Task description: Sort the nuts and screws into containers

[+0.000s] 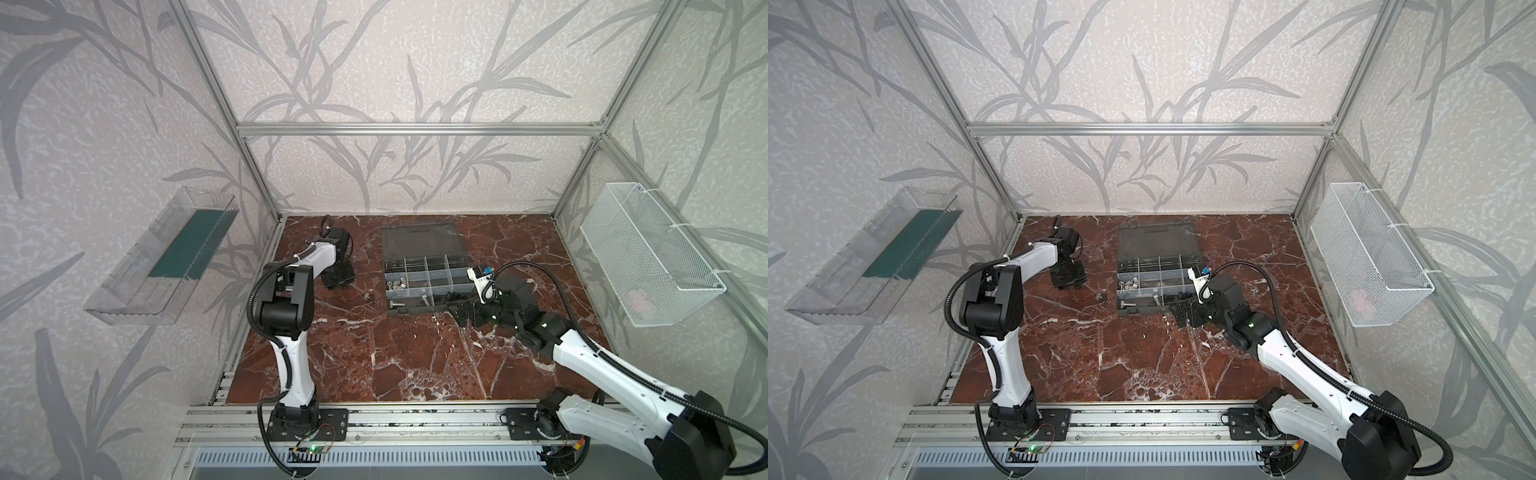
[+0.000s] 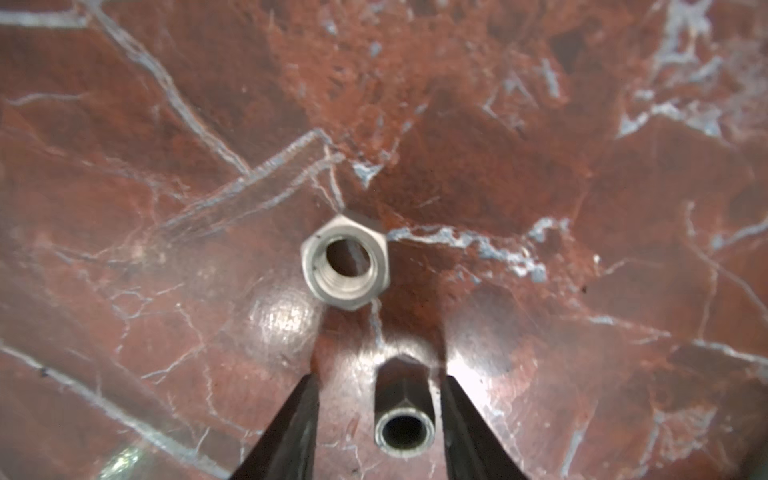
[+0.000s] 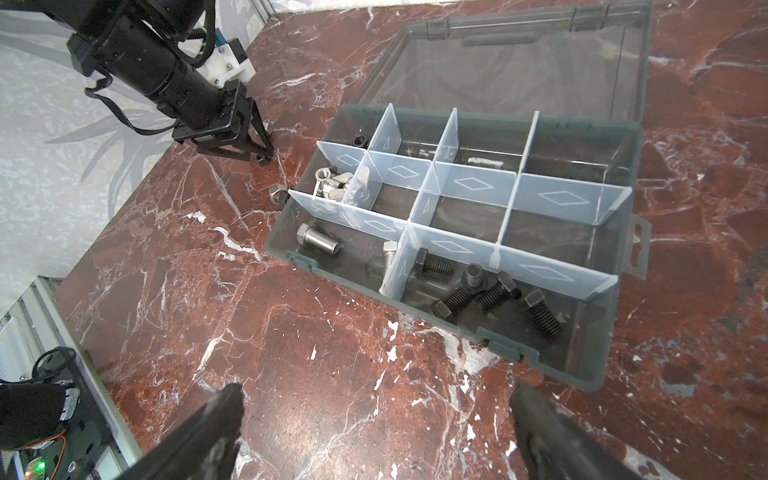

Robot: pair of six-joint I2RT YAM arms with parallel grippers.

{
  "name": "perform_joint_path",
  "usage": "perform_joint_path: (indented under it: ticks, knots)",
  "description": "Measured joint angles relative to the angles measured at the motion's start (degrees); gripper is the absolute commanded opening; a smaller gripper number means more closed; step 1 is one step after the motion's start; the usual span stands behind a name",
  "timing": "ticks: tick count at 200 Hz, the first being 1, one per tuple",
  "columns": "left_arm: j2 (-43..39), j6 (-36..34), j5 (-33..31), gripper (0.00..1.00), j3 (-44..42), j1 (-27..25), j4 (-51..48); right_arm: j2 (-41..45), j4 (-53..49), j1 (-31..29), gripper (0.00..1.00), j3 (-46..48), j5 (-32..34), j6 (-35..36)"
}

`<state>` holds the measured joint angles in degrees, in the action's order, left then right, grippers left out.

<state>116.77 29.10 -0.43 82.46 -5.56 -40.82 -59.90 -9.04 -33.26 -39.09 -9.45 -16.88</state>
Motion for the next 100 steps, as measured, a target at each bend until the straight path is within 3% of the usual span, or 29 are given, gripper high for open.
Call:
perform_joint_path:
  ticks: [83,100]
  knots:
    - [-0.1,0.1,0.8,0.39,-0.2,0.0,0.7,0.1,0.0,0.0,0.99,0.0,0.0,0.0]
    - [-0.1,0.1,0.8,0.35,-0.2,-0.1,0.7,0.1,0.0,0.0,0.99,0.0,0.0,0.0]
